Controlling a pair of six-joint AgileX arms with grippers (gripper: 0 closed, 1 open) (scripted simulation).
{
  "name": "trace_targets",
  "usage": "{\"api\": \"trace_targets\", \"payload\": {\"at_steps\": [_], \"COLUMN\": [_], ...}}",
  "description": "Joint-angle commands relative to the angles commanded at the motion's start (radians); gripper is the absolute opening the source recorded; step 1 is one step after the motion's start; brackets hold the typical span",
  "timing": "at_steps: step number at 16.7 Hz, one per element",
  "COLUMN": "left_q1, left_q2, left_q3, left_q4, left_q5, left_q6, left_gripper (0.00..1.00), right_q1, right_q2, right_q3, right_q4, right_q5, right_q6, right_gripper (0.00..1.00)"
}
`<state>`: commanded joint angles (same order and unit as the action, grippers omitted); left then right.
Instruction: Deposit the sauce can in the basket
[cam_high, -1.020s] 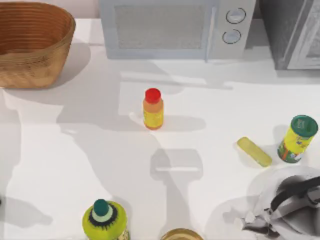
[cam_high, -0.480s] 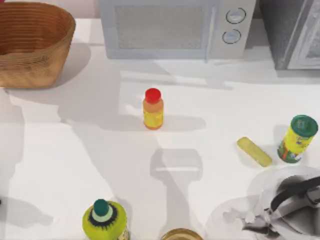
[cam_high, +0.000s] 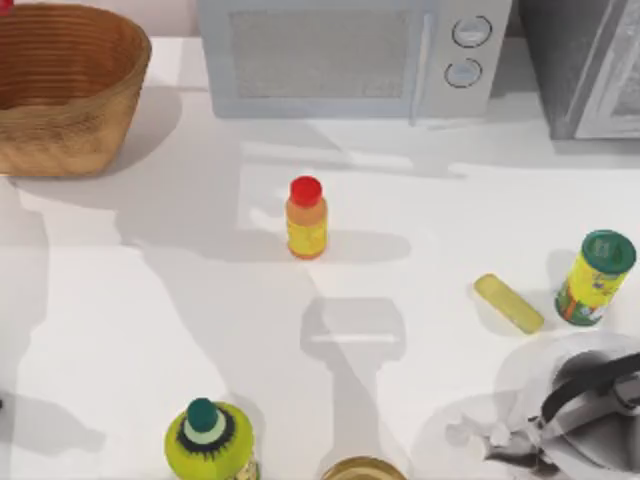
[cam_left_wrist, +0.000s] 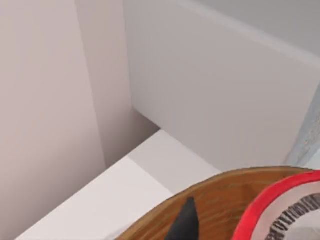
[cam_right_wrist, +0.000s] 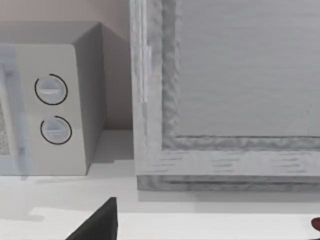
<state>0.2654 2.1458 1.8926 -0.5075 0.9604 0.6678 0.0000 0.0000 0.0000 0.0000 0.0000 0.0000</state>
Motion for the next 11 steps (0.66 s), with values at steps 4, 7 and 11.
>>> {"api": "trace_targets", "payload": {"at_steps": [4, 7, 11], "left_q1": [0.0, 0.0, 0.0], "left_q2": [0.0, 0.0, 0.0], "left_q3": [0.0, 0.0, 0.0], "left_q4": [0.0, 0.0, 0.0], "left_q5": [0.0, 0.0, 0.0], "left_q6": [0.0, 0.0, 0.0], "left_gripper": [0.9, 1.0, 1.0], "right_q1": [0.0, 0.0, 0.0], "right_q2": [0.0, 0.0, 0.0], "right_q3": [0.0, 0.0, 0.0], "right_q4": [0.0, 0.0, 0.0], "right_q5": [0.0, 0.0, 0.0], "right_q6": [0.0, 0.0, 0.0], "right_gripper": [1.0, 1.0, 1.0]}}
